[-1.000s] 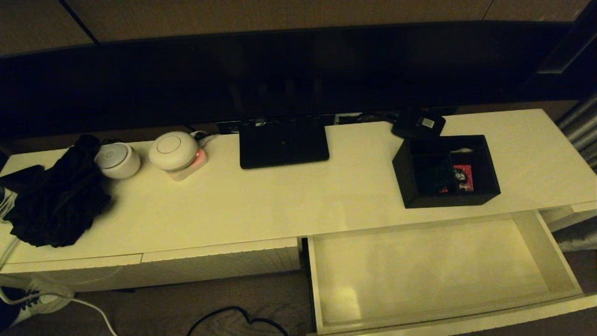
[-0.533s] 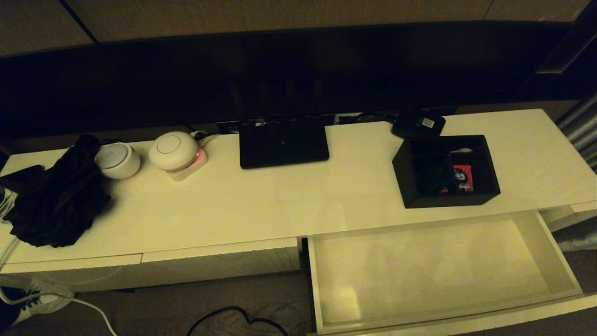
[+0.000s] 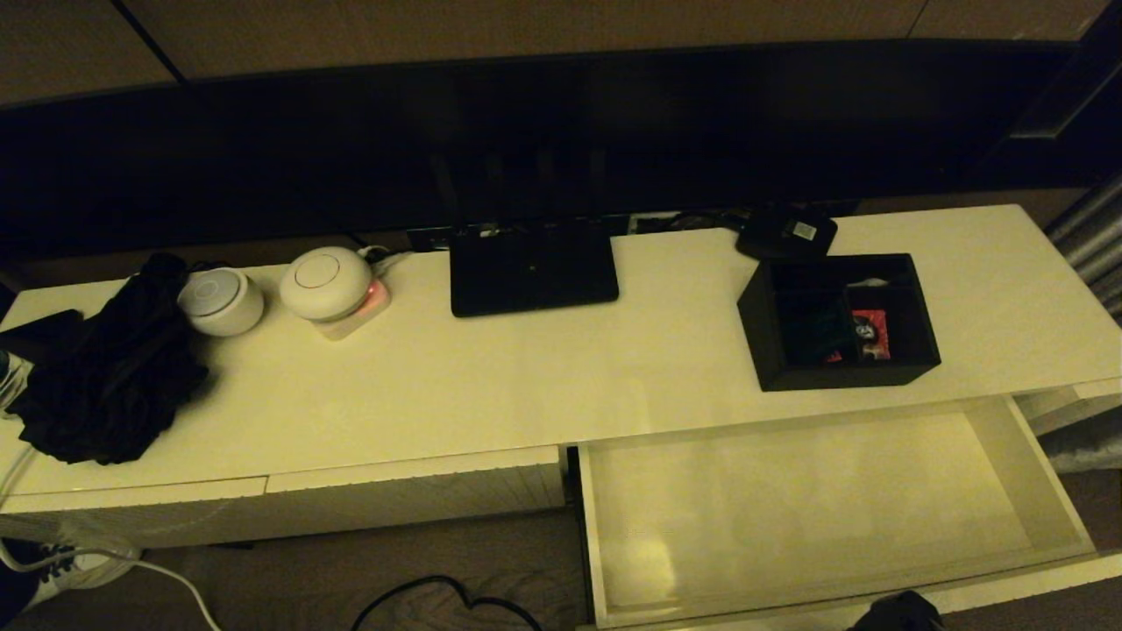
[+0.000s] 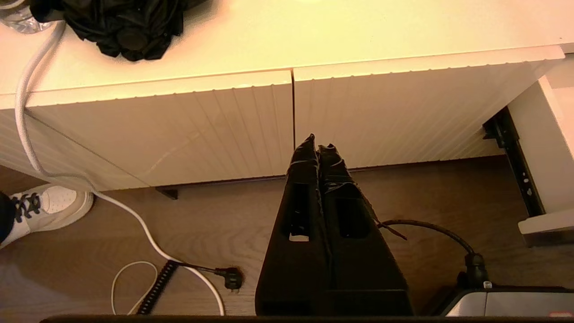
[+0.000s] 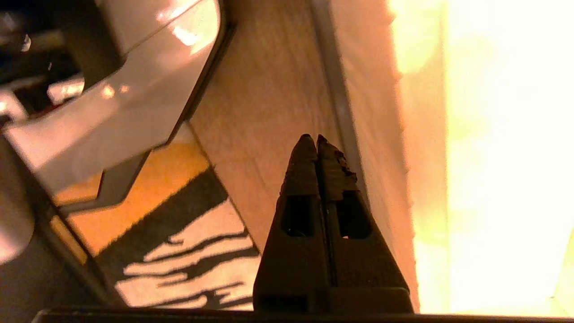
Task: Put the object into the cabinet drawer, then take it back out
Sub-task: Close the drawer
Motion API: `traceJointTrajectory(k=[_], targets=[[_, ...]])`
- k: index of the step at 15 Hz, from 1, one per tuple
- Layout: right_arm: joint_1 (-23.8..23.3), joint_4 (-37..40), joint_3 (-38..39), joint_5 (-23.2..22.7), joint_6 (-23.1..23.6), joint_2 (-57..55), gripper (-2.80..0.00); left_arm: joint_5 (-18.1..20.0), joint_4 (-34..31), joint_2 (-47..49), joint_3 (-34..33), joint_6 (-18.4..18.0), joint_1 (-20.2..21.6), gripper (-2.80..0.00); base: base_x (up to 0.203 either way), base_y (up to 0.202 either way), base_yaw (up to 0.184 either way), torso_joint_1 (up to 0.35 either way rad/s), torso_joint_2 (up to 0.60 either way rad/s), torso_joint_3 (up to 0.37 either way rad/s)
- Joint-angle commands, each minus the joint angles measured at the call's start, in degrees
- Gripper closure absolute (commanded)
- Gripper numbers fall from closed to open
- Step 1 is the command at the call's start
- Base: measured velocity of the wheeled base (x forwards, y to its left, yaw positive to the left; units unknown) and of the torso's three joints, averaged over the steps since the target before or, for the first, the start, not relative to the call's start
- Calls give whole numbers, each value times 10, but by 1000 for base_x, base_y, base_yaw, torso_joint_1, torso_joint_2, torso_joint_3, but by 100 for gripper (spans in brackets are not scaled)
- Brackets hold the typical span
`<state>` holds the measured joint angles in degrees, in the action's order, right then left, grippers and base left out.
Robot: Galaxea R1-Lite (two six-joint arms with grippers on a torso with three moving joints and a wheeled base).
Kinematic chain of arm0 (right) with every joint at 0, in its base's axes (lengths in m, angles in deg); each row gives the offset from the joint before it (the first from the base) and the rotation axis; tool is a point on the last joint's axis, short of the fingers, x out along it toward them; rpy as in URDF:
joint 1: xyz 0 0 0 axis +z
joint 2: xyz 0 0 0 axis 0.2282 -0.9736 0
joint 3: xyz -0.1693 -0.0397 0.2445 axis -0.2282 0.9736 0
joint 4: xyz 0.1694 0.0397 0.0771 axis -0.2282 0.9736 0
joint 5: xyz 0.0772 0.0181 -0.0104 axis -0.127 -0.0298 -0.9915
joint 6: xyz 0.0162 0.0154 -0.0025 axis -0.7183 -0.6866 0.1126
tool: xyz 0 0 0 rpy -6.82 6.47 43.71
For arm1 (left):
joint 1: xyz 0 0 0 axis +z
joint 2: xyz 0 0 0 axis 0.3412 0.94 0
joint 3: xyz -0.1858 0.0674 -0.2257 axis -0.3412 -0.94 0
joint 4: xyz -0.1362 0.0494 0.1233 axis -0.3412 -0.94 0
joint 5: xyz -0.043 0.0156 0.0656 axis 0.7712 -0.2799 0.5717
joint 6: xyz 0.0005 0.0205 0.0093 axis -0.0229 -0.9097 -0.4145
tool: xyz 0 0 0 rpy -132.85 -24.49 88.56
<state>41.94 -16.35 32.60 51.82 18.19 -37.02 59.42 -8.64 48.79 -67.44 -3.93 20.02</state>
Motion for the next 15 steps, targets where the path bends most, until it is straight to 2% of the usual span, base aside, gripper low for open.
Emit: traceJointTrajectory(k=[1,8,15], targets=[[-13,-14,0,2,10,-16,0,0,0,0,-2,0,0,0,0,0,0,0,0,0],[-67,-43,-20,2,49,-17,0,0,0,0,-2,0,0,0,0,0,0,0,0,0],[-127,-121,-24,2,129,-18,0,0,0,0,-2,0,0,0,0,0,0,0,0,0]])
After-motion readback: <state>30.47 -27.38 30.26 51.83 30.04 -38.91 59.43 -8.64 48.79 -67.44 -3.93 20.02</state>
